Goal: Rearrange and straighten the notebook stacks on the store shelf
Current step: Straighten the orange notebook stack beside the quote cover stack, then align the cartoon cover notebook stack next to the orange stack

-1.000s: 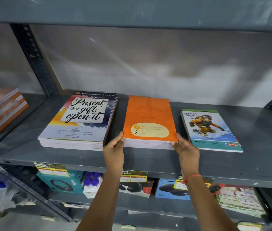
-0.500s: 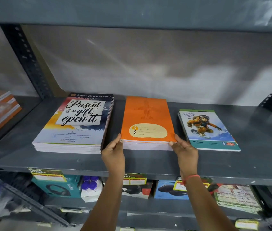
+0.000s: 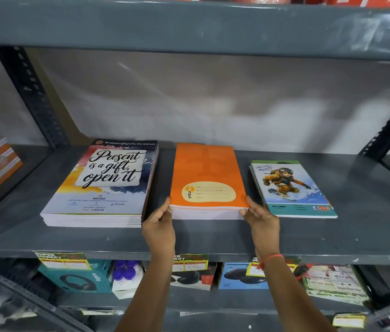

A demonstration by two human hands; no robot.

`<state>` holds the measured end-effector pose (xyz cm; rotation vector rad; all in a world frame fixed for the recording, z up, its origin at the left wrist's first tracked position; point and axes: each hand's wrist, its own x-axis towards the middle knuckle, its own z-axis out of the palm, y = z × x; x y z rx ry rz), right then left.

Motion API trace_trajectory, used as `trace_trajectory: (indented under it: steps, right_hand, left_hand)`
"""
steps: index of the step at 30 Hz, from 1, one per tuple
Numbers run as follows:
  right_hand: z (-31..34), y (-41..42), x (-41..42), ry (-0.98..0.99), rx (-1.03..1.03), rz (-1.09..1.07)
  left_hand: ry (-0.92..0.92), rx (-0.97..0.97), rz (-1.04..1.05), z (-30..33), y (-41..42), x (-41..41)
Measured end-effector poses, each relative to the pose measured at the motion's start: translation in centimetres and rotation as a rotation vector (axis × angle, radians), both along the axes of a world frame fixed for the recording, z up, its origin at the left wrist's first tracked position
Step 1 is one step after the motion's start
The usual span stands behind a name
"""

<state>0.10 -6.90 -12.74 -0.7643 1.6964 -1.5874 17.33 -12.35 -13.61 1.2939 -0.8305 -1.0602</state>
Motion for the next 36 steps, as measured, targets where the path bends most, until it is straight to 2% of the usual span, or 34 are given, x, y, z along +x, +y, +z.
trace_trajectory:
  steps: [12,16,18,21,23,24,26,28,30,33,36]
  right_hand:
    - [-0.5,-0.1,0.0,0.044,0.001,-0.034]
    - [0.2,0.1,0.0,0.063,0.029,0.007]
    - [0.4,0.6,-0.5,0.150,0.062,0.055]
    - [0.6,2.8,-2.0,0.544,0.055,-0.118]
    - [0.9,4.9,-3.8,0.601,-0.017,-0.305]
    - [1.1,6.0,-5.0,0.545,-0.067,-0.387]
    - [1.0,7.0,-8.2,0.377,-0.116,-0.523]
    - [0.5,7.2,-11.9,0.286,-0.053,-0.553]
    - [-0.2,6.9,-15.0,0.208,0.019,-0.489]
    - [-0.7,5.9,-18.1,0.130,0.023,-0.323]
    - [-0.4,4.6,-19.2,0.048,0.019,-0.117]
  left_hand:
    - [0.012,-0.024,-0.019,-0.1,0.2,0.2]
    - [-0.064,-0.062,-0.042,-0.1,0.5,0.3]
    - [-0.193,-0.151,-0.060,0.0,1.0,0.3]
    - [-0.508,-0.443,-0.080,0.7,1.7,-0.6]
    - [-0.572,-0.579,-0.201,1.4,2.3,-2.5]
    - [-0.561,-0.608,-0.287,1.8,2.9,-3.9]
    - [-0.522,-0.569,-0.467,2.4,4.3,-7.0]
    - [-0.523,-0.465,-0.609,2.3,5.7,-10.5]
    - [-0.538,-0.355,-0.690,1.9,6.2,-13.5]
    - [-0.534,-0.133,-0.719,1.5,5.3,-16.6]
    - [-0.443,-0.032,-0.702,1.1,4.4,-18.5]
